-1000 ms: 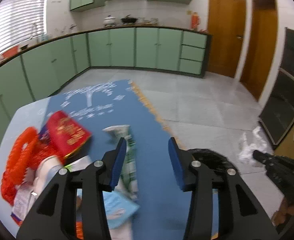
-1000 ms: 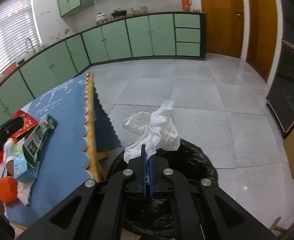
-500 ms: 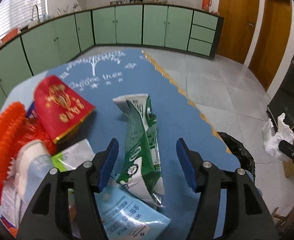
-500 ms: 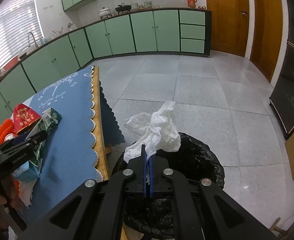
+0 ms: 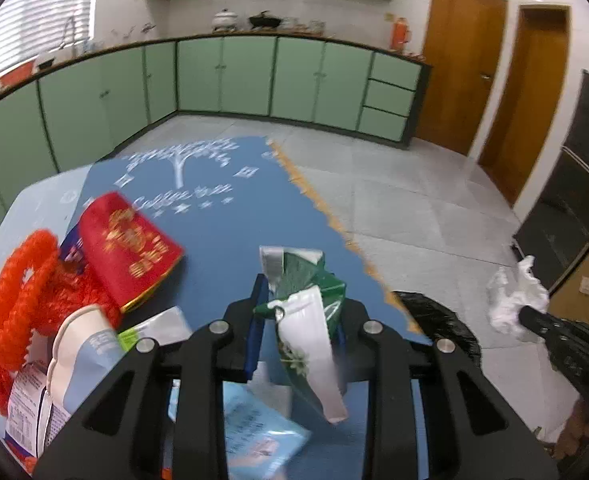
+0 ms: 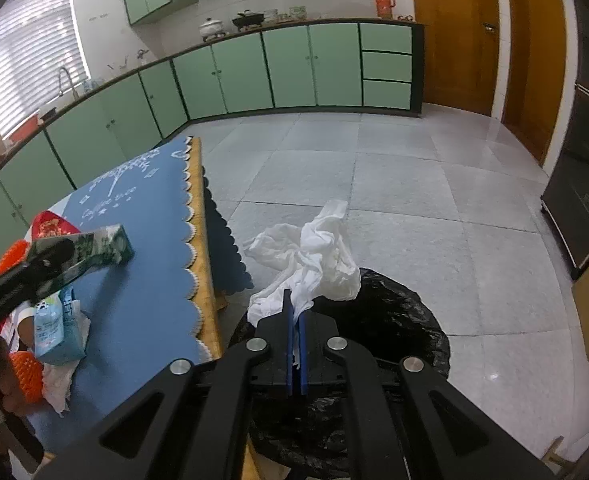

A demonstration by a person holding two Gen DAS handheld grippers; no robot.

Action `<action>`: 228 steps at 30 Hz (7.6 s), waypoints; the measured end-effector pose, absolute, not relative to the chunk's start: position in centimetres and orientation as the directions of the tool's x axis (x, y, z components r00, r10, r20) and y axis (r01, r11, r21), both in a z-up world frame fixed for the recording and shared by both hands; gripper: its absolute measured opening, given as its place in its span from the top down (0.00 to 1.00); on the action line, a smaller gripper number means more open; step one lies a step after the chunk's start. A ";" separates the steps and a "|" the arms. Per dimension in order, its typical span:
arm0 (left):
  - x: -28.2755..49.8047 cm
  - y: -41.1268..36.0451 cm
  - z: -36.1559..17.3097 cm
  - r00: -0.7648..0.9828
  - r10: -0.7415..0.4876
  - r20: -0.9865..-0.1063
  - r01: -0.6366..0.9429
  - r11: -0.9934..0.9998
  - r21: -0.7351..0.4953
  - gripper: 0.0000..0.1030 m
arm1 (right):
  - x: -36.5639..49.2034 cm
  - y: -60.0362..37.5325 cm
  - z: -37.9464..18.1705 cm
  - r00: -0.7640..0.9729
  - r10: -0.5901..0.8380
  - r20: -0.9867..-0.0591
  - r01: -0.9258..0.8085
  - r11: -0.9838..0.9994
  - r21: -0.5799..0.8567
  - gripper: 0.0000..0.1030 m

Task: Collect trash
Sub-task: 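Grasp the green milk carton with the left gripper while right holds tissue, then drop the carton and tissue into the bin, opening both grippers, then grasp the paper cup with left gripper while right grasps the milk carton, then carry cup and carton over the bin and release both, then grasp the white tissue on the mat with the right gripper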

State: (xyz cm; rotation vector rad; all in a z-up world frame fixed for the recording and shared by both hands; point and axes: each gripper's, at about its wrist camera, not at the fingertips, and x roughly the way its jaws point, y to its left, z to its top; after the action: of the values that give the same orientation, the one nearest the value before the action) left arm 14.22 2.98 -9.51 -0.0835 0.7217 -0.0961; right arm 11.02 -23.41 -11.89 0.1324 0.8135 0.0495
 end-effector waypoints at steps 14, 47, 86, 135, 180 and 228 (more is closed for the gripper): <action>15.2 -8.2 -9.3 0.642 -0.390 -0.660 0.366 0.913 -0.183 0.54 | 9.9 -28.7 -12.7 0.673 0.000 -0.739 0.132 0.984 0.120 0.84; 3.9 13.4 -7.8 0.751 0.184 -0.634 -0.241 0.971 -0.004 0.37 | 8.5 -8.0 -9.6 0.612 0.498 -0.614 -0.502 0.845 0.184 0.32; 6.3 14.9 -10.3 0.742 0.087 -0.665 -0.183 0.980 -0.076 0.27 | 10.0 -6.4 -11.4 0.565 0.467 -0.680 -0.470 0.860 0.200 0.53; 7.8 14.0 -7.4 0.786 -0.073 -0.614 -0.009 0.991 -0.130 0.25 | 9.8 -9.0 -8.3 0.647 0.426 -0.632 -0.398 0.896 0.196 0.54; 14.2 -7.4 -9.4 0.628 -0.439 -0.643 0.423 0.886 -0.192 0.18 | 8.5 -30.2 -11.6 0.713 0.044 -0.700 0.077 0.987 0.140 0.35; 0.7 16.6 -12.9 0.685 0.026 -0.728 -0.147 0.984 -0.104 1.00 | 7.1 -4.8 -10.7 0.594 0.431 -0.679 -0.481 0.867 0.130 0.24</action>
State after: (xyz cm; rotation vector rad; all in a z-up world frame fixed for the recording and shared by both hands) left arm 0.65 16.55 -12.94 -0.1589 0.8108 0.0974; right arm 7.10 -4.77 -10.70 -0.0694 0.7703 0.5302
